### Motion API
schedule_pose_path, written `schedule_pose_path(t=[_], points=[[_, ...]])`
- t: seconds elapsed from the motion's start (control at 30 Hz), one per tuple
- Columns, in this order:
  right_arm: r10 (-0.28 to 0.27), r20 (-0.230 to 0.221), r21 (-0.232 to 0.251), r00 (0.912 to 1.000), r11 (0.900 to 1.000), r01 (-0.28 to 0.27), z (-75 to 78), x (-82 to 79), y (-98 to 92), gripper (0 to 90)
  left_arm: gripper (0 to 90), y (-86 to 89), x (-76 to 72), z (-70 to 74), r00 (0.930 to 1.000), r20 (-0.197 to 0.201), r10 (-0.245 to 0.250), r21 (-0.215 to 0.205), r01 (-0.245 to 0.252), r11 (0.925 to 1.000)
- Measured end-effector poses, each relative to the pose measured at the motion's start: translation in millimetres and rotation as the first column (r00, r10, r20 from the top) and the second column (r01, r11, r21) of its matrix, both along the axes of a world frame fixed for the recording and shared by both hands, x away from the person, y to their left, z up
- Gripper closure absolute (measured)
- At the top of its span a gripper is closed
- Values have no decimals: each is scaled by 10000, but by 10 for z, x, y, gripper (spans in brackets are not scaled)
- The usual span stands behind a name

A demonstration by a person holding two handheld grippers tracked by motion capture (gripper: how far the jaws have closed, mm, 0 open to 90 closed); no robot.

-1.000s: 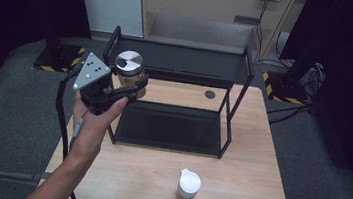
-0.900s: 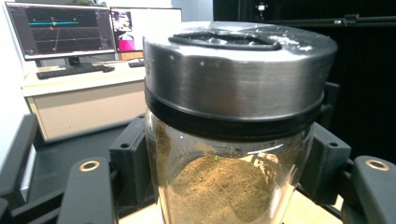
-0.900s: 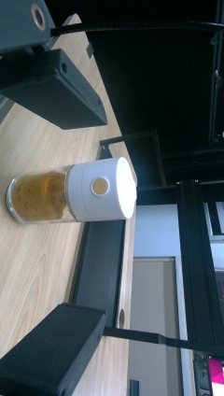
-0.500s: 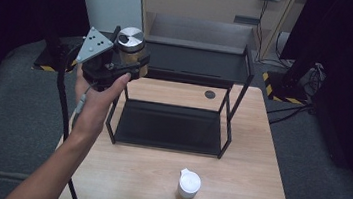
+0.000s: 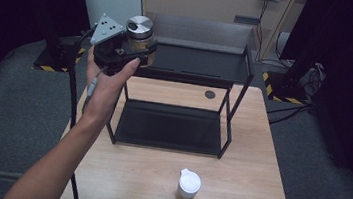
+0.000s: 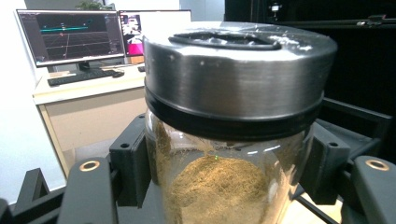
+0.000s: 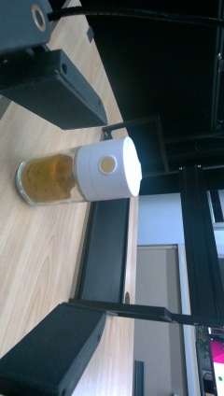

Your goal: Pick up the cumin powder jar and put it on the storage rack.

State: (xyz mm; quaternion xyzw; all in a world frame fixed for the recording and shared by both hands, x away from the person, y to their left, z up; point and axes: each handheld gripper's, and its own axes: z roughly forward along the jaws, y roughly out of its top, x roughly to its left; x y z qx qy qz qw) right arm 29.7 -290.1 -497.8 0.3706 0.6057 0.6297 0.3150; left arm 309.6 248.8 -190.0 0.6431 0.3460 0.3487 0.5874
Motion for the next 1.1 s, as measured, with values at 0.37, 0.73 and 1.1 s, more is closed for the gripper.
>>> schedule_pose_path(t=[0.37, 0.73, 1.1], points=[[-141, -37, -9, 9999, 9999, 141, -13, 18, -21, 72, 300, -144, 290, -100, 9974, -346, 639, -6, -640, 9979], [-266, -130, -5, 9996, 9996, 266, -24, 21, -66, 72, 300, -199, 457, -178, 9939, -485, 992, -1, -993, 9951], [-377, -142, 4, 9992, 9993, 377, -46, 11, -90, 74, 300, -239, 590, -245, 9905, -741, 1159, 2, -1162, 9932]])
